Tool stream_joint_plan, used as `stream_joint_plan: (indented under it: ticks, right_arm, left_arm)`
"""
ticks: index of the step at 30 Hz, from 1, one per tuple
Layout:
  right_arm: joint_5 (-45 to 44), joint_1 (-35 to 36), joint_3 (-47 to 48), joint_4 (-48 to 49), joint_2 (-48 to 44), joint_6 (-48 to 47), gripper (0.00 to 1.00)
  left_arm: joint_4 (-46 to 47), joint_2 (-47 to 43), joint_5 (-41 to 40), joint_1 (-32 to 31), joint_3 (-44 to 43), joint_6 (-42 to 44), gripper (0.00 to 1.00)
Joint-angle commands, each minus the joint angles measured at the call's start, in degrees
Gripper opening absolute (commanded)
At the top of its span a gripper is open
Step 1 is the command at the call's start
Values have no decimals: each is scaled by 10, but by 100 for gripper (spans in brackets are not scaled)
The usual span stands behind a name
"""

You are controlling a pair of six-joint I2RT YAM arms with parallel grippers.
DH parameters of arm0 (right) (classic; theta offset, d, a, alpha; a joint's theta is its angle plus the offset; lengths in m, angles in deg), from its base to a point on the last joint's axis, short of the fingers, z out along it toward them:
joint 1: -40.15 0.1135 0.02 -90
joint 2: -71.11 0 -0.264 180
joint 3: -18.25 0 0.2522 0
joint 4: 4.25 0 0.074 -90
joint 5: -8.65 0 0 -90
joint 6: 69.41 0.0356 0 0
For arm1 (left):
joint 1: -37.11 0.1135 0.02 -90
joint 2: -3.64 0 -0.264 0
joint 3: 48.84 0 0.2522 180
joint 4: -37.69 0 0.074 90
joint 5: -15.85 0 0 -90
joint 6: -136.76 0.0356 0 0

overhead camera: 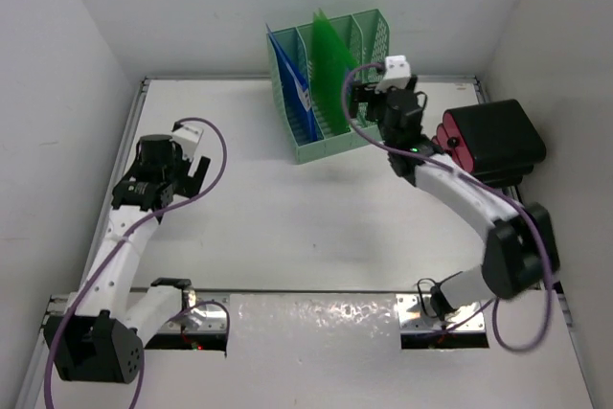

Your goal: Organize the desk

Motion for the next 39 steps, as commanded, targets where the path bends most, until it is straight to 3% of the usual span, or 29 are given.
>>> stream_joint_plan:
  ticks: [1,4,10,13,19,25,39]
  right_arm:
    - [-72,-3,-6,-286,-123,66,99]
    - [-11,-4,-110,-360,-224,85,99]
    - [41,-3,-368,-374,-456,197,99]
    - [71,-3,-449,-396,-574,230,99]
    - [118,-2,-492,-497,-743,229,99]
    - [131,-3,-538,-498,-817,237,99]
    - [69,-3,-573,-480,-861,253,99]
  left_arm:
    - [-6,-58,-19,11,30,-10,100]
    - [-16,-103,-37,11,86,12,100]
    - [-74,-230,-47,11,184,45,100]
    - [-57,-268,-76,32,211,41,100]
    - [-53,-284,-63,33,208,28,100]
    - [-27,-333,-92,34,225,12,100]
    - [-10,-369,-104,38,234,3,99]
